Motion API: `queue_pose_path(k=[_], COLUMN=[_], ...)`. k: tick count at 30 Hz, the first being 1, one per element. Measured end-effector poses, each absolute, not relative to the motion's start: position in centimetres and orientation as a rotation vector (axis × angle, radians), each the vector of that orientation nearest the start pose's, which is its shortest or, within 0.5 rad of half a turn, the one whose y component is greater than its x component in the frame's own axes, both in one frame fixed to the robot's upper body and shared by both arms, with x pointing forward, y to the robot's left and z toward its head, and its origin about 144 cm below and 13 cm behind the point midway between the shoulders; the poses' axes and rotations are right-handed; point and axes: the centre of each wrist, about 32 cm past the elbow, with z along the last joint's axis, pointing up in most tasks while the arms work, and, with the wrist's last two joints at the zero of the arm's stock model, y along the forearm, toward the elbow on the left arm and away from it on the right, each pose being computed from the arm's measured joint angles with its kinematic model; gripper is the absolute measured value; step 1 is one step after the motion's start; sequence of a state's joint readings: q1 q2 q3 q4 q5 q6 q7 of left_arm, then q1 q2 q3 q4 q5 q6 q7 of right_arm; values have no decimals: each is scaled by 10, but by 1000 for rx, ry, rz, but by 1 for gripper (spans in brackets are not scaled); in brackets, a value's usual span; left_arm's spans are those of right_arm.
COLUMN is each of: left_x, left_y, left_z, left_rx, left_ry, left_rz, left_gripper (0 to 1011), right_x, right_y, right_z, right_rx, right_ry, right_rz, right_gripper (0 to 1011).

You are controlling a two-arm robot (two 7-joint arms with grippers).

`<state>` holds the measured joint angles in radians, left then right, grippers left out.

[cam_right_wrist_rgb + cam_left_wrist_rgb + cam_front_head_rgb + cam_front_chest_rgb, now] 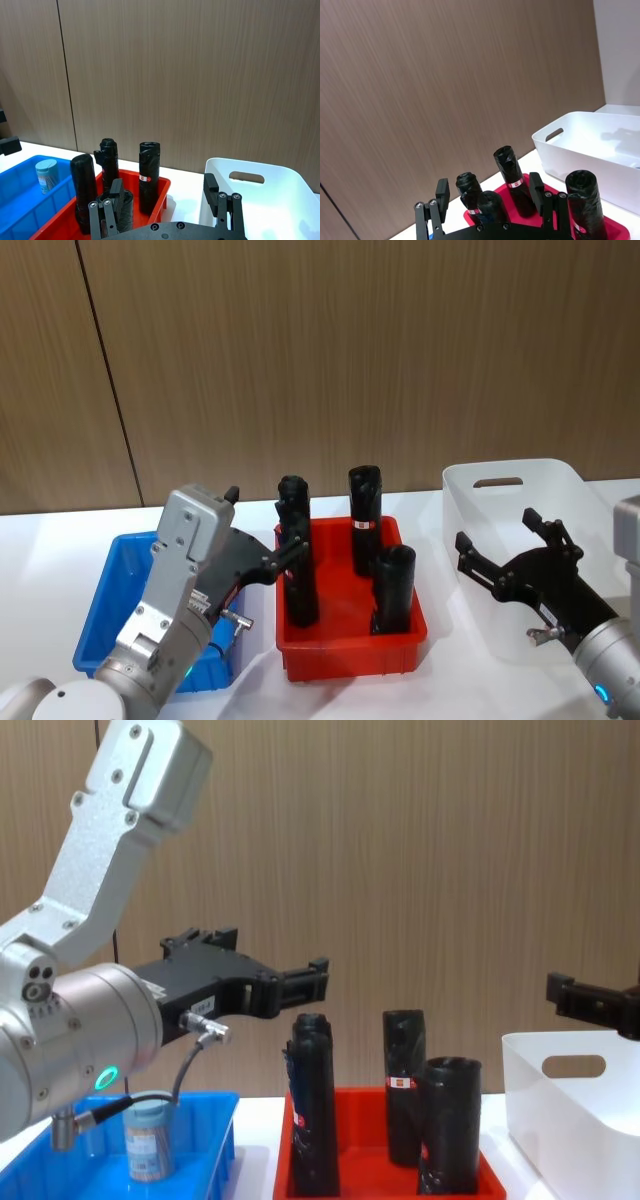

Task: Pick the cotton swabs from the blue box and place them into the white box.

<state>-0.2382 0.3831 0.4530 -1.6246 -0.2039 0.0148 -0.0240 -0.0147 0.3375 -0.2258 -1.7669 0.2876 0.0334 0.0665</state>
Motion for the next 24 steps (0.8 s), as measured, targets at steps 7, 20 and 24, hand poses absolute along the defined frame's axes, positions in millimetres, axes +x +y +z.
queue_pose_path(k=[7, 20, 24], left_x=[492, 492, 492], left_y=[198, 198, 198], left_z=[1204, 1205, 1205], left_rx=[60, 60, 60], left_ry=[-268, -268, -269], left_rz=[1122, 1123, 1123], left_gripper=[1004, 1004, 1004], right_x=[443, 444, 446], right_y=[-237, -237, -238], right_z=[1189, 1188, 1188], right_rx=[26, 22, 13], right_ry=[-75, -71, -61], right_rz=[-1230, -1224, -1211], right_gripper=[1002, 1002, 1002])
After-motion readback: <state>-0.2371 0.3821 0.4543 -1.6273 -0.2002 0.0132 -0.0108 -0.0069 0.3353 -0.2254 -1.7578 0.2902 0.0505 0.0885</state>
